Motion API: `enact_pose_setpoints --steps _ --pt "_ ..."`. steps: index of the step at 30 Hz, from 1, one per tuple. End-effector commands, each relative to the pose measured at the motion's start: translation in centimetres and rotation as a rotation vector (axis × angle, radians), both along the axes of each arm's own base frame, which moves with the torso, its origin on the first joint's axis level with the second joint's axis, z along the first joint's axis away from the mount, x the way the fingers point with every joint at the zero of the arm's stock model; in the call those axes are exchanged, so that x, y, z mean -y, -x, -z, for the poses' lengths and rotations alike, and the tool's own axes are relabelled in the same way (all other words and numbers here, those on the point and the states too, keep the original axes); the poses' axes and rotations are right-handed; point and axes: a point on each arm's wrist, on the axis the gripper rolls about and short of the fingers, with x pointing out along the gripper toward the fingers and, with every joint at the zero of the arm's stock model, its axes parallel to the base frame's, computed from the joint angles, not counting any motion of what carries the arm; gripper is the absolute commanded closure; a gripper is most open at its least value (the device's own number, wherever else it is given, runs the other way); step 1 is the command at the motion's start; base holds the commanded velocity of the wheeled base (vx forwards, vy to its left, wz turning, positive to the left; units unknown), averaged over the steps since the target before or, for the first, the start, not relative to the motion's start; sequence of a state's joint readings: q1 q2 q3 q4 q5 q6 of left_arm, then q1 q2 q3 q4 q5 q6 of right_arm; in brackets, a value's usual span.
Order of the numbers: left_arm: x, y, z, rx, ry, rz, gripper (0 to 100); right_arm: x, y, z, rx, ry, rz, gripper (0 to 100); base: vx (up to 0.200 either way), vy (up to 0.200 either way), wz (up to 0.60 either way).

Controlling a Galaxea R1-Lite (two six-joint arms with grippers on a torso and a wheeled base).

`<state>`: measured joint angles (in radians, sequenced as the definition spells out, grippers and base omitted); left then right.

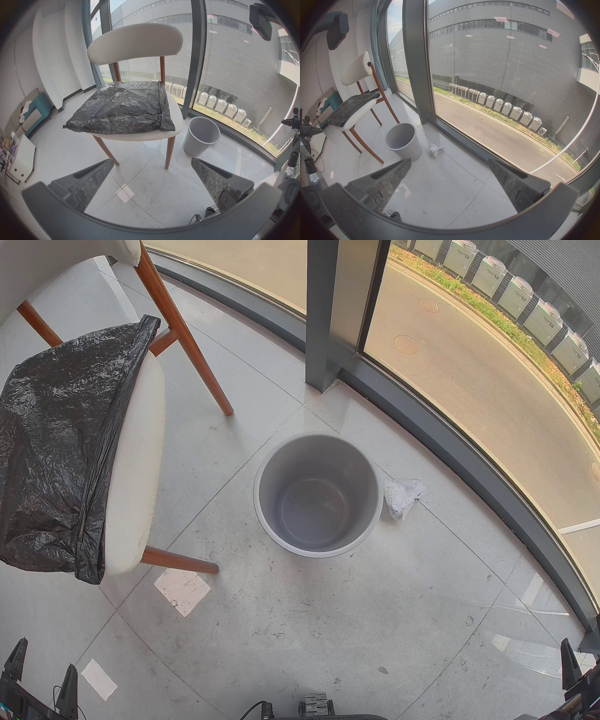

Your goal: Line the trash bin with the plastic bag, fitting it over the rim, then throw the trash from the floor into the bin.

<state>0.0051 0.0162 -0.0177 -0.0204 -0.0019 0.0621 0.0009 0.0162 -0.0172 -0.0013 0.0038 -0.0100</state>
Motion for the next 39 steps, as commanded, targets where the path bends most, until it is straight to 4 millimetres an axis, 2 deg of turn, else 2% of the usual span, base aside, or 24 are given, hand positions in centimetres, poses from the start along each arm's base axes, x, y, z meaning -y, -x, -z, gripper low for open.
enact_pose_setpoints --steps 1,3,8,11,13,14,15,16,17,19,20,21,22,23,25,27,29,32,35,38,39 --pt "0.0 0.1 -0.9 0.141 -0.011 0.001 0 0.0 0.0 0.5 -0.001 -0.001 -0.001 0 0.000 0.000 0.00" --pt "0.0 0.3 -1.7 0.213 -0.007 -0.007 0 0.0 0.0 0.5 -0.001 -0.001 -0.001 0 0.000 0.000 0.00" --pt "0.0 0.7 -2.7 0.265 -0.023 -0.009 0 0.0 0.0 0.5 -0.001 -0.001 -0.001 0 0.000 0.000 0.00" --pt "0.0 1.5 -4.1 0.234 -0.024 -0.014 0 0.0 0.0 0.5 -0.001 0.001 -0.001 0 0.000 0.000 0.00" --pt "0.0 2.2 -6.3 0.204 -0.027 0.000 0 0.0 0.0 0.5 -0.001 0.001 -0.001 0 0.000 0.000 0.00" --pt "0.0 2.2 -6.6 0.199 -0.027 0.000 0 0.0 0.0 0.5 -0.001 0.001 -0.001 0 0.000 0.000 0.00" --pt "0.0 1.8 -9.0 0.148 -0.026 0.002 0 0.0 0.0 0.5 -0.002 0.001 -0.003 0 0.000 0.000 0.00" --pt "0.0 1.2 -10.4 0.127 -0.019 0.000 0 0.0 0.0 0.5 -0.004 0.001 -0.003 0 0.000 0.000 0.00" --pt "0.0 1.2 -10.4 0.127 -0.019 0.000 0 0.0 0.0 0.5 -0.004 0.001 -0.003 0 0.000 0.000 0.00" --pt "-0.1 -1.7 -14.6 0.044 0.024 -0.017 0 0.0 0.0 0.5 -0.005 0.001 -0.003 0 0.000 0.000 0.00" --pt "-0.1 -2.9 -15.9 0.026 0.054 -0.023 0 0.0 0.0 0.5 -0.005 0.001 -0.003 0 0.000 0.000 0.00" --pt "-0.1 -4.3 -16.8 -0.010 0.080 -0.029 0 0.0 0.0 0.5 -0.005 -0.001 -0.003 0 0.000 0.000 0.00" --pt "-0.1 -4.5 -16.9 -0.014 0.084 -0.029 0 0.0 0.0 0.5 -0.005 -0.001 -0.003 0 0.000 0.000 0.00" --pt "-0.1 -6.7 -18.1 -0.058 0.104 -0.028 0 0.0 0.0 0.5 -0.005 -0.001 -0.003 0 0.000 0.000 0.00" --pt "-0.1 -8.4 -19.0 -0.082 0.110 -0.023 0 0.0 0.0 0.5 -0.005 -0.001 -0.003 0 0.000 0.000 0.00" --pt "-0.1 -11.3 -20.3 -0.123 0.113 -0.018 0 0.0 0.0 0.5 -0.004 -0.004 -0.003 0 0.000 0.000 0.00" --pt "-0.1 -13.1 -20.8 -0.152 0.116 -0.005 0 0.0 0.0 0.5 -0.001 -0.004 -0.001 0 0.000 0.000 0.00" --pt "-1.2 -16.9 -20.8 -0.229 0.133 -0.003 0 0.0 0.0 0.5 -0.001 -0.005 -0.001 0 0.000 0.000 0.00" --pt "-1.6 -18.7 -20.8 -0.257 0.142 0.019 0 0.0 0.0 0.5 -0.001 -0.007 -0.001 0 0.000 0.000 0.00" --pt "-2.3 -21.8 -20.9 -0.292 0.154 0.017 0 0.0 0.0 0.5 -0.001 -0.010 -0.001 0 0.000 0.000 0.00" --pt "-2.4 -22.2 -21.0 -0.291 0.155 0.015 0 0.0 0.0 0.5 -0.001 -0.010 -0.001 0 0.000 0.000 0.00"
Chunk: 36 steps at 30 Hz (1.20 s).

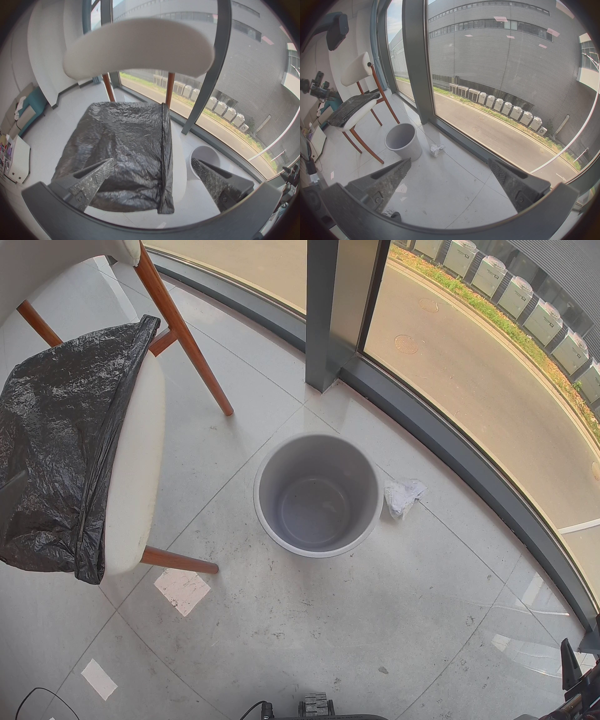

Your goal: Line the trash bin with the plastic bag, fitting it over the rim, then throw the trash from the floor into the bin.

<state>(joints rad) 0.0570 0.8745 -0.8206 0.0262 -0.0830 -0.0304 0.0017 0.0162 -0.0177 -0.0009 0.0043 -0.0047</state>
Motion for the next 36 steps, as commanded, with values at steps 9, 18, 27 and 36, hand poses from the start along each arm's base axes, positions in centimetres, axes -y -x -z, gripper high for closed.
enact_pose_setpoints --steps 9,18,27,36 --pt "-1.0 -13.8 -1.2 -0.186 0.048 0.071 0 0.0 0.0 0.5 -0.001 -0.006 0.000 0 0.000 0.000 0.00" --pt "1.3 -13.8 -1.7 -0.174 0.029 0.165 0 0.0 0.0 0.5 -0.004 -0.006 0.001 0 0.000 0.000 0.00" --pt "1.1 -14.4 -1.0 -0.198 -0.024 0.080 0 0.0 0.0 0.5 -0.004 -0.006 -0.002 0 0.000 0.000 0.00" --pt "1.4 -15.2 -0.4 -0.221 -0.057 0.095 0 0.0 0.0 0.5 -0.005 -0.006 -0.002 0 0.000 0.000 0.00"
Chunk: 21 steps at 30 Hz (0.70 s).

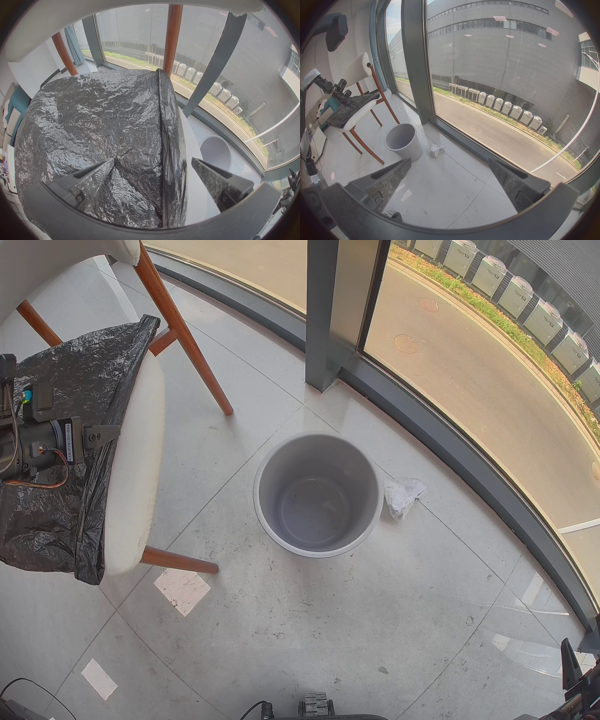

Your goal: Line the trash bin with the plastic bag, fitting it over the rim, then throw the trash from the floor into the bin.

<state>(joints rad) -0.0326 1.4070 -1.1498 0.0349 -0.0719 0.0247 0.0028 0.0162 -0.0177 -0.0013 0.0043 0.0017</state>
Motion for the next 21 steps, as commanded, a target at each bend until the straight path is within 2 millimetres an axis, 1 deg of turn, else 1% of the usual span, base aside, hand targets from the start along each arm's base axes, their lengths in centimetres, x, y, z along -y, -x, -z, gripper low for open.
enact_pose_setpoints --steps 1,4,7,17,18,21 --pt "0.19 -0.35 0.30 -0.011 -0.005 0.009 0 0.00 -0.04 0.51 -0.006 0.000 -0.001 0 0.000 0.000 0.00" --pt "0.28 -0.38 0.39 -0.013 -0.033 0.014 0 0.00 -0.04 0.51 -0.006 0.000 -0.001 0 0.000 0.000 0.00" --pt "0.20 -0.66 0.57 -0.020 -0.053 -0.026 0 0.00 -0.05 0.51 -0.007 0.000 -0.001 0 0.000 0.000 0.00" --pt "0.10 -0.97 0.84 -0.031 -0.063 -0.058 0 0.00 -0.04 0.51 -0.006 0.002 -0.001 0 0.000 0.000 0.00" --pt "0.10 -0.97 0.84 -0.031 -0.062 -0.059 100 0.00 -0.04 0.51 -0.006 0.002 -0.001 0 0.000 0.000 0.00" --pt "0.09 -0.98 0.76 -0.027 -0.061 -0.062 100 0.00 -0.04 0.51 -0.006 0.002 -0.001 0 0.000 0.000 0.00"
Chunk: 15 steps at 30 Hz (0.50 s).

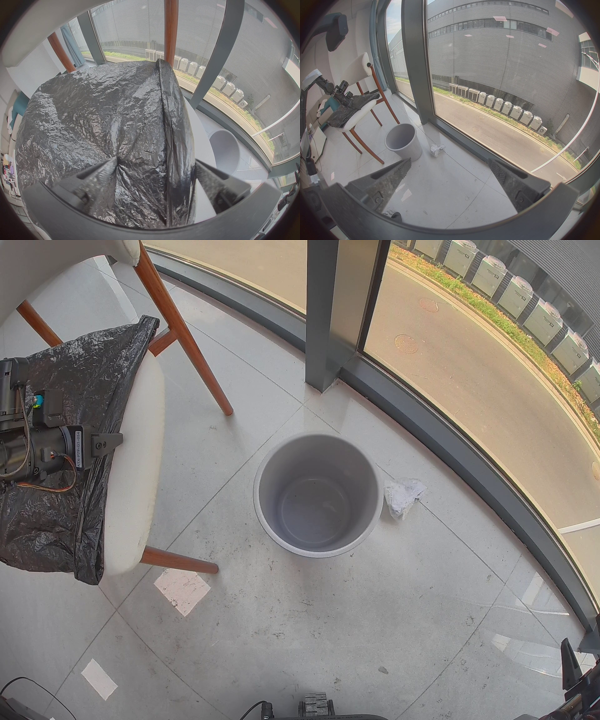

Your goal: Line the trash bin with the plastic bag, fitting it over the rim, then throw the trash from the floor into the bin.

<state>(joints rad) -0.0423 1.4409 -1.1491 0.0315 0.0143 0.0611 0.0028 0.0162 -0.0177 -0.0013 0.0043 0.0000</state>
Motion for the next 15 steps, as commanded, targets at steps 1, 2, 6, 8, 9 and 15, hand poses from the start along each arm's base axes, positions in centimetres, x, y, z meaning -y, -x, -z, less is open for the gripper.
enact_pose_setpoints --steps 1,2,6,8,9,15 --pt "0.0 0.0 0.0 0.001 0.001 -0.001 100 0.0 0.0 0.5 -0.006 0.000 -0.001 0 0.000 0.000 0.00" --pt "0.0 0.0 0.0 -0.002 0.001 -0.001 100 0.0 0.0 0.5 -0.006 0.000 -0.001 0 0.000 0.000 0.00" --pt "-0.1 0.1 0.0 -0.001 0.005 -0.007 100 0.0 0.0 0.5 -0.006 0.000 -0.001 0 0.000 0.000 0.00" --pt "-0.2 0.4 -0.2 0.005 0.012 -0.014 100 0.0 -0.1 0.5 -0.007 0.000 -0.002 0 0.000 0.000 0.00" --pt "-0.2 0.6 -0.3 0.008 0.012 -0.015 100 0.0 -0.1 0.5 -0.007 0.000 -0.002 0 0.000 0.000 0.00" --pt "-0.4 4.2 -1.8 0.085 0.029 -0.020 100 0.0 -0.1 0.5 -0.007 0.000 -0.001 0 0.000 0.000 0.00"
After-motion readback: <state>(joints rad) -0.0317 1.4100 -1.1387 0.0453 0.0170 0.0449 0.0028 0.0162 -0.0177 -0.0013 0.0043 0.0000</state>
